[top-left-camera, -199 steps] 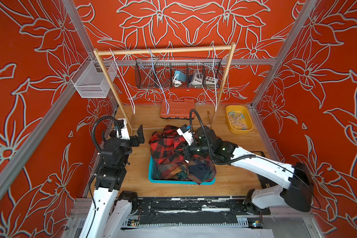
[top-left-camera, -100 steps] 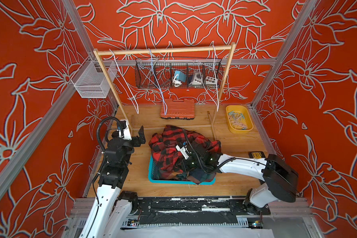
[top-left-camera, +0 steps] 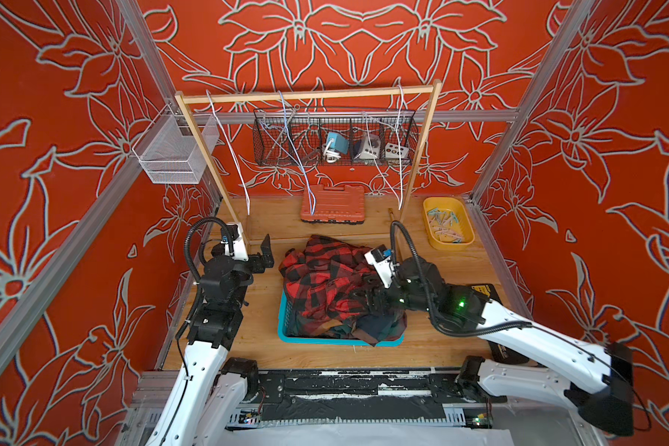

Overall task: Remove the clothespins securing long-sleeve shirts to the hanger
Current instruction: Adjust the long-sleeve shirt at the bin.

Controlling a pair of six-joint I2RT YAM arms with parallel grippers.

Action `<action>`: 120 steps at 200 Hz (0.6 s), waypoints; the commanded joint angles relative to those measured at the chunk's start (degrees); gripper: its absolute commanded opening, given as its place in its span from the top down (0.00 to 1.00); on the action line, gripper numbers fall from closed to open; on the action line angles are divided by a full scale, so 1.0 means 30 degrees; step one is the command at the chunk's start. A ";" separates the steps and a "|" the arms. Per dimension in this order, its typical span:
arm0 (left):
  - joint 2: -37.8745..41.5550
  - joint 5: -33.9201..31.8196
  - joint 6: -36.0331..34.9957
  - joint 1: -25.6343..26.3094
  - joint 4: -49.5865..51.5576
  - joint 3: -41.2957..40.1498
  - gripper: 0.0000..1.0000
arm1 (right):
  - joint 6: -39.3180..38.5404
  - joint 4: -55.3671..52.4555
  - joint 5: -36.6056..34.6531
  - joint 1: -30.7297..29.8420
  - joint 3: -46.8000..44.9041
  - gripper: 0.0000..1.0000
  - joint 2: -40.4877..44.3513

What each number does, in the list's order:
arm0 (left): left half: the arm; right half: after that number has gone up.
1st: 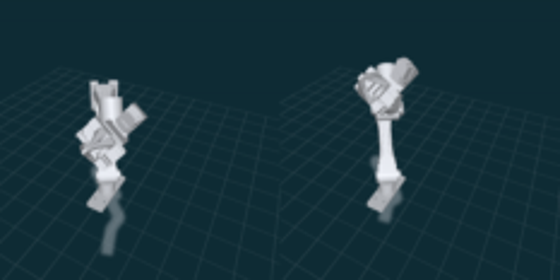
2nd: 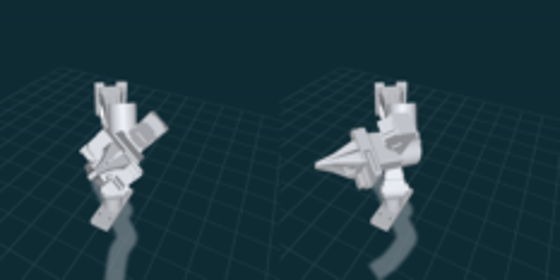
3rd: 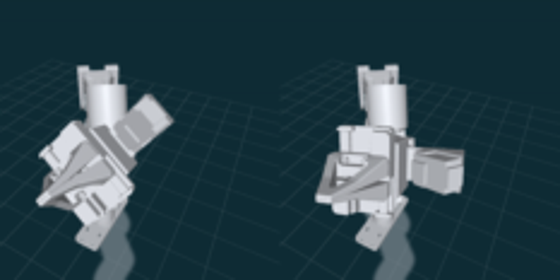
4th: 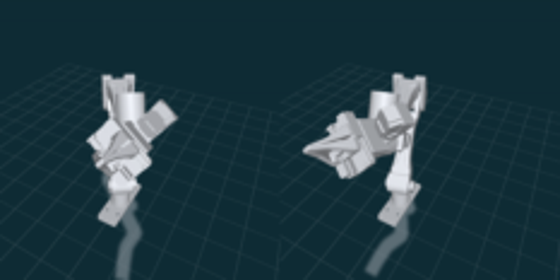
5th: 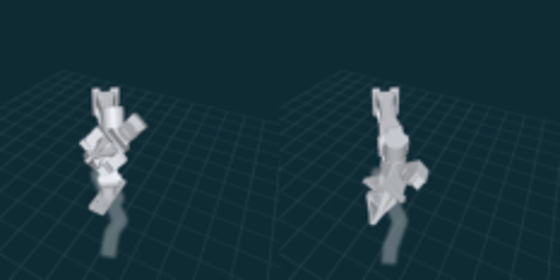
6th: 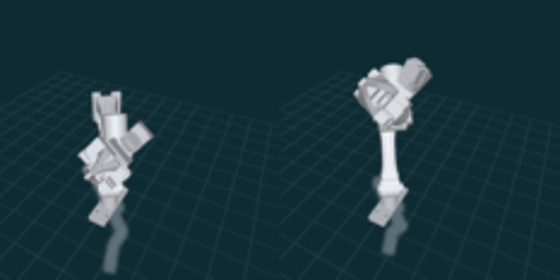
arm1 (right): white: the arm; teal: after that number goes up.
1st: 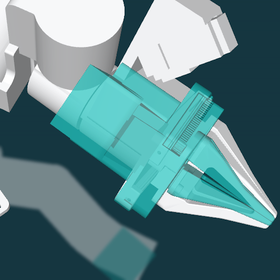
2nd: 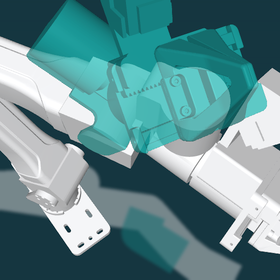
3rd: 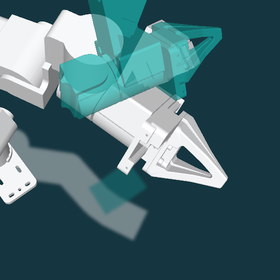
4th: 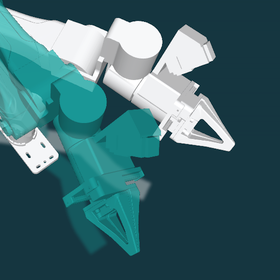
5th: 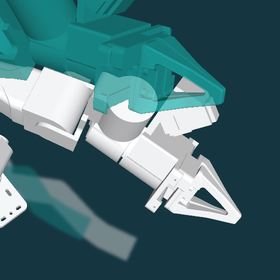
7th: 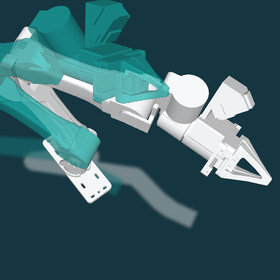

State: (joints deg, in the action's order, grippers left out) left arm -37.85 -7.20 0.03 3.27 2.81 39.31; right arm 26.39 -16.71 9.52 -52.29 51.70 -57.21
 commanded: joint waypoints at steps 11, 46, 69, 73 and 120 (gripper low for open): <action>0.0301 0.0088 0.0084 -0.0154 -0.0409 0.0277 0.01 | 0.1144 -0.2159 0.2163 0.4969 -0.1377 0.26 0.3042; 0.0259 0.0160 -0.0010 -0.0152 -0.0325 0.0490 0.01 | 0.2702 -0.1482 0.7032 1.1393 -0.3667 0.24 0.4376; 0.0296 0.0145 -0.0011 -0.0154 -0.0294 0.0485 0.01 | 0.4491 0.1293 0.9871 1.4370 -0.5829 0.19 0.4244; 0.0308 0.0167 -0.0037 -0.0152 -0.0277 0.0490 0.01 | 0.4601 0.1562 1.0150 1.4689 -0.6072 0.19 0.4141; 0.0197 0.0421 0.0033 -0.0159 -0.0232 0.0622 0.01 | 0.5287 0.3899 1.1721 1.5799 -0.8443 0.17 0.2915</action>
State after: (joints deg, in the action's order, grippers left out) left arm -37.52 -7.09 -0.01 3.25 2.92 39.38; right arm 39.18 -12.32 39.03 -5.26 28.91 -47.37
